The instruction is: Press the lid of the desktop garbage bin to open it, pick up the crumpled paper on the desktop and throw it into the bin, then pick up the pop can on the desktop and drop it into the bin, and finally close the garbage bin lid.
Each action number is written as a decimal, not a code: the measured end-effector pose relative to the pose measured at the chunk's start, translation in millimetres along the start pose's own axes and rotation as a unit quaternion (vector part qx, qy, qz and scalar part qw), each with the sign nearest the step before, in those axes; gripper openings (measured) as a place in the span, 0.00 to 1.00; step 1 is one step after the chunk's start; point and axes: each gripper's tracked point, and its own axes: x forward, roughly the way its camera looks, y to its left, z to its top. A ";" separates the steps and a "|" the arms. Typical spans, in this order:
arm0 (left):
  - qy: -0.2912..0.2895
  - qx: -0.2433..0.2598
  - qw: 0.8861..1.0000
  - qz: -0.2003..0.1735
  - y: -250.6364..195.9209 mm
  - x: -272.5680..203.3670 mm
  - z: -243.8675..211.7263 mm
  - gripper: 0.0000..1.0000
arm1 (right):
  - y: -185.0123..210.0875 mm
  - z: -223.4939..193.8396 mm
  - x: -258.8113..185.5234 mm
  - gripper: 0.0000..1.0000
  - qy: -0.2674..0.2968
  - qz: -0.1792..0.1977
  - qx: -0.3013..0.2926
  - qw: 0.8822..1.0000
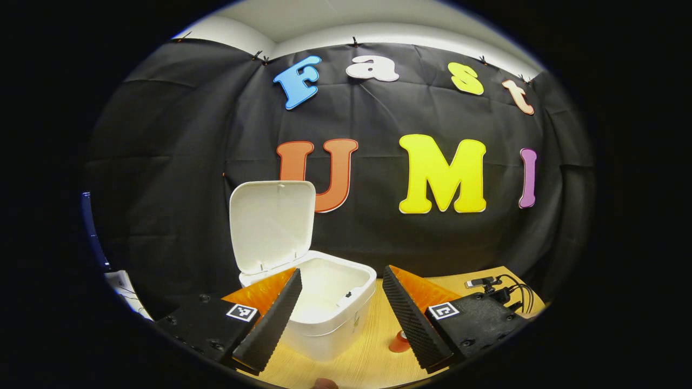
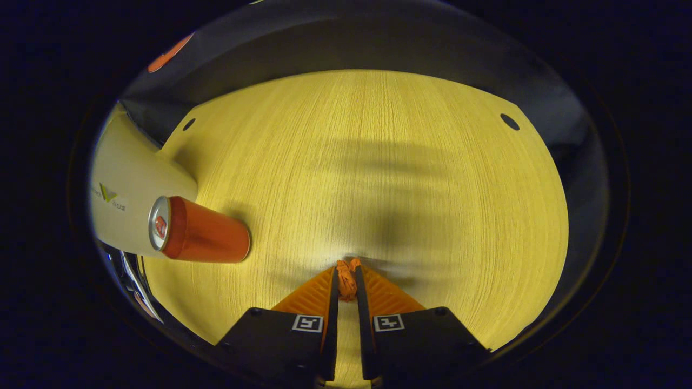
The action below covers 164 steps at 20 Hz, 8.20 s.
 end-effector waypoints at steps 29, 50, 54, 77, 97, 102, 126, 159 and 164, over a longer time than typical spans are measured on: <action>-0.021 -0.004 1.000 0.016 54.7 -39.1 16.2 0.99 | 139.1 182.3 -404.6 0.18 -0.534 0.120 -0.133 0.826; -0.023 -0.003 0.998 0.061 106.0 -56.2 18.8 0.99 | 283.5 173.9 -340.2 0.94 -0.456 0.193 -0.248 0.833; -0.023 -0.004 0.998 0.056 96.8 -52.4 19.3 0.99 | 265.2 177.8 -353.5 0.94 -0.472 0.181 -0.234 0.831; 0.074 -0.005 0.991 -0.110 -80.8 46.3 -74.7 0.99 | -55.7 144.5 -440.1 0.94 -0.559 -0.063 -0.047 0.825; 0.255 0.032 0.956 -0.139 -158.7 97.5 -290.8 1.00 | -87.5 109.2 -393.6 0.94 -0.491 -0.108 -0.011 0.864; 0.267 0.052 0.951 -0.144 -162.6 99.2 -315.2 1.00 | -79.9 111.2 -390.9 0.94 -0.488 -0.106 -0.013 0.866; 0.073 0.057 0.984 -0.156 -137.8 72.3 -95.6 0.82 | -87.6 109.8 -419.8 0.94 -0.524 -0.091 0.029 0.846; -0.039 0.063 0.996 0.045 14.8 109.7 34.7 0.94 | -74.0 114.4 -414.6 0.93 -0.518 -0.067 0.005 0.853; -0.082 0.070 0.994 0.036 13.7 111.8 86.9 0.96 | -78.1 116.9 -413.7 0.93 -0.516 -0.060 0.009 0.854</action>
